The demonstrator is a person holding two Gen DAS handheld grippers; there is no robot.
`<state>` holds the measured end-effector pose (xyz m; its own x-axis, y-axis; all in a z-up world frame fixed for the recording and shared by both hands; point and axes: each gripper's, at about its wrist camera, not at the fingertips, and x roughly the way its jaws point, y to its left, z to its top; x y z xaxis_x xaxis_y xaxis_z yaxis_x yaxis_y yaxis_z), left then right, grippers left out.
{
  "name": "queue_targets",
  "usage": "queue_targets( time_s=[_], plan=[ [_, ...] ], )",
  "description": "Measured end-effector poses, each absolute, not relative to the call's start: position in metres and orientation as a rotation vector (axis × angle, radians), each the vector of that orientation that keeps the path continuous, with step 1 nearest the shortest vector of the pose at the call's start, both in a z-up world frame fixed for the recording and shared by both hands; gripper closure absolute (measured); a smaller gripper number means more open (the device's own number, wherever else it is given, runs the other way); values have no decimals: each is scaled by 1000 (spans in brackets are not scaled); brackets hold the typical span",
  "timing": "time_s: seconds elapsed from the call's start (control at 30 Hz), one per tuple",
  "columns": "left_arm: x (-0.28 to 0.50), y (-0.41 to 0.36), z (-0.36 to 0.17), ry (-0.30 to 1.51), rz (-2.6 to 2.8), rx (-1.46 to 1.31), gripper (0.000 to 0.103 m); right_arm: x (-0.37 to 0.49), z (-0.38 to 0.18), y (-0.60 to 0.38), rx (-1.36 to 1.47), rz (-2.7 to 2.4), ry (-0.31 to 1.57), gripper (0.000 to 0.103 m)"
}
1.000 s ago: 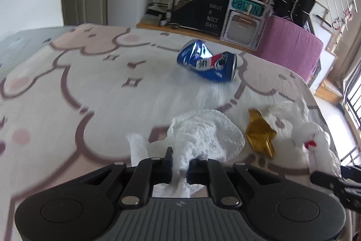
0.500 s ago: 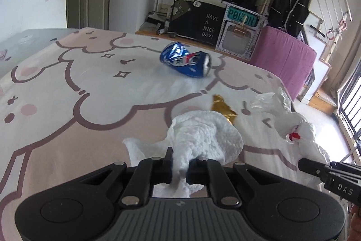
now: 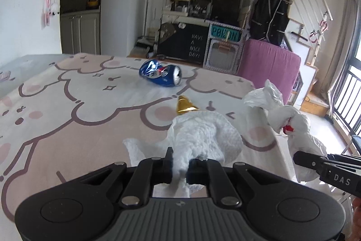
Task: Collect trash
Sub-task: 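Carry the tissue and plastic bag with both tools toward the wastebasket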
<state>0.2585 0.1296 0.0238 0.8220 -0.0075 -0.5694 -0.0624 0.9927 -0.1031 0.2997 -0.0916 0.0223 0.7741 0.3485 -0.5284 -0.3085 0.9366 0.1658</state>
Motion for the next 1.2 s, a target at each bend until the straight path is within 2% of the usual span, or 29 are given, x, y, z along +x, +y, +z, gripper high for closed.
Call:
queue_targets(
  time_s=[0.6, 1.2],
  plan=[
    [175, 71, 56, 489, -10, -43, 93, 207, 48, -143, 95, 288, 490, 81],
    [172, -19, 46, 508, -166, 9, 93, 164, 47, -230, 126, 134, 475, 81]
  ],
)
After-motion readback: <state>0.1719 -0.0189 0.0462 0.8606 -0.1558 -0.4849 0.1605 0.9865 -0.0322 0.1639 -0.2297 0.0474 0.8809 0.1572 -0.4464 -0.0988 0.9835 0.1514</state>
